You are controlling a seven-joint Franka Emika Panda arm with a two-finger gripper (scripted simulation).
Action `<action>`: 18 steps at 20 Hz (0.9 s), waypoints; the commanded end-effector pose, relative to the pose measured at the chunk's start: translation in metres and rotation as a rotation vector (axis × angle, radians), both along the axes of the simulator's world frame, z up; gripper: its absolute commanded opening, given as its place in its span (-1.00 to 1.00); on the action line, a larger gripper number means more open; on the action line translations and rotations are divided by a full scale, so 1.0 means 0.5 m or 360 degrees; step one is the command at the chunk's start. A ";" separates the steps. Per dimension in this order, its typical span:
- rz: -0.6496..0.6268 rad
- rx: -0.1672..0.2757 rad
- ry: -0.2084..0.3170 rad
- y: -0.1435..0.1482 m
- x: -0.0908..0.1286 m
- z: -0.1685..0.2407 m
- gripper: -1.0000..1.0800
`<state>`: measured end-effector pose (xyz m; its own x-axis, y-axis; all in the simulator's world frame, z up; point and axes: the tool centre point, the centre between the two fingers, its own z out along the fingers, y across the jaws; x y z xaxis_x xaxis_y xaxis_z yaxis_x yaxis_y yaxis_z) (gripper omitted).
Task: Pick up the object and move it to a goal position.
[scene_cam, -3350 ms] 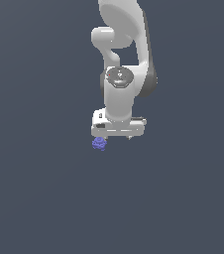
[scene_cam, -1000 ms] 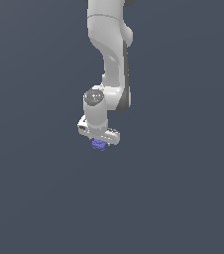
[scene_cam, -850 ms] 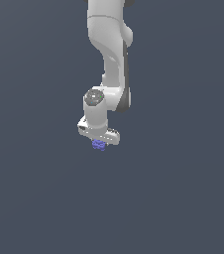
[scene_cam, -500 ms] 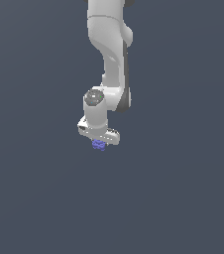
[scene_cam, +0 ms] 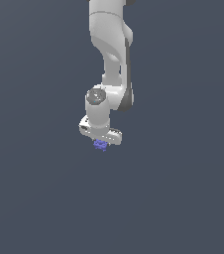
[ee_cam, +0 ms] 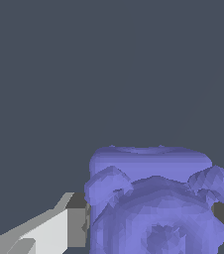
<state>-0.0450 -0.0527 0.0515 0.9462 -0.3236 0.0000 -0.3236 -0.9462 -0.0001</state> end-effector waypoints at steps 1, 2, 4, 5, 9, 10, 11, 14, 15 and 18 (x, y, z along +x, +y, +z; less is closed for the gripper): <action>0.0001 0.0000 -0.0002 0.017 0.011 0.017 -1.00; 0.0001 -0.0001 -0.0001 0.025 0.017 0.026 -1.00; 0.0001 -0.0001 -0.0001 0.043 0.030 0.046 -1.00; 0.0001 -0.0001 -0.0001 0.054 0.037 0.057 -1.00; 0.0001 -0.0002 -0.0001 0.100 0.070 0.107 -1.00; 0.0001 -0.0002 -0.0001 0.113 0.079 0.121 -1.00; 0.0000 -0.0003 -0.0001 0.126 0.088 0.135 -1.00; 0.0000 -0.0003 -0.0001 0.166 0.117 0.178 -1.00; 0.0000 -0.0003 -0.0001 0.180 0.127 0.192 -1.00; 0.0000 -0.0003 -0.0001 0.219 0.156 0.234 -1.00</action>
<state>0.0262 0.0471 0.1578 0.9465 -0.3227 0.0016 -0.3227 -0.9465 0.0006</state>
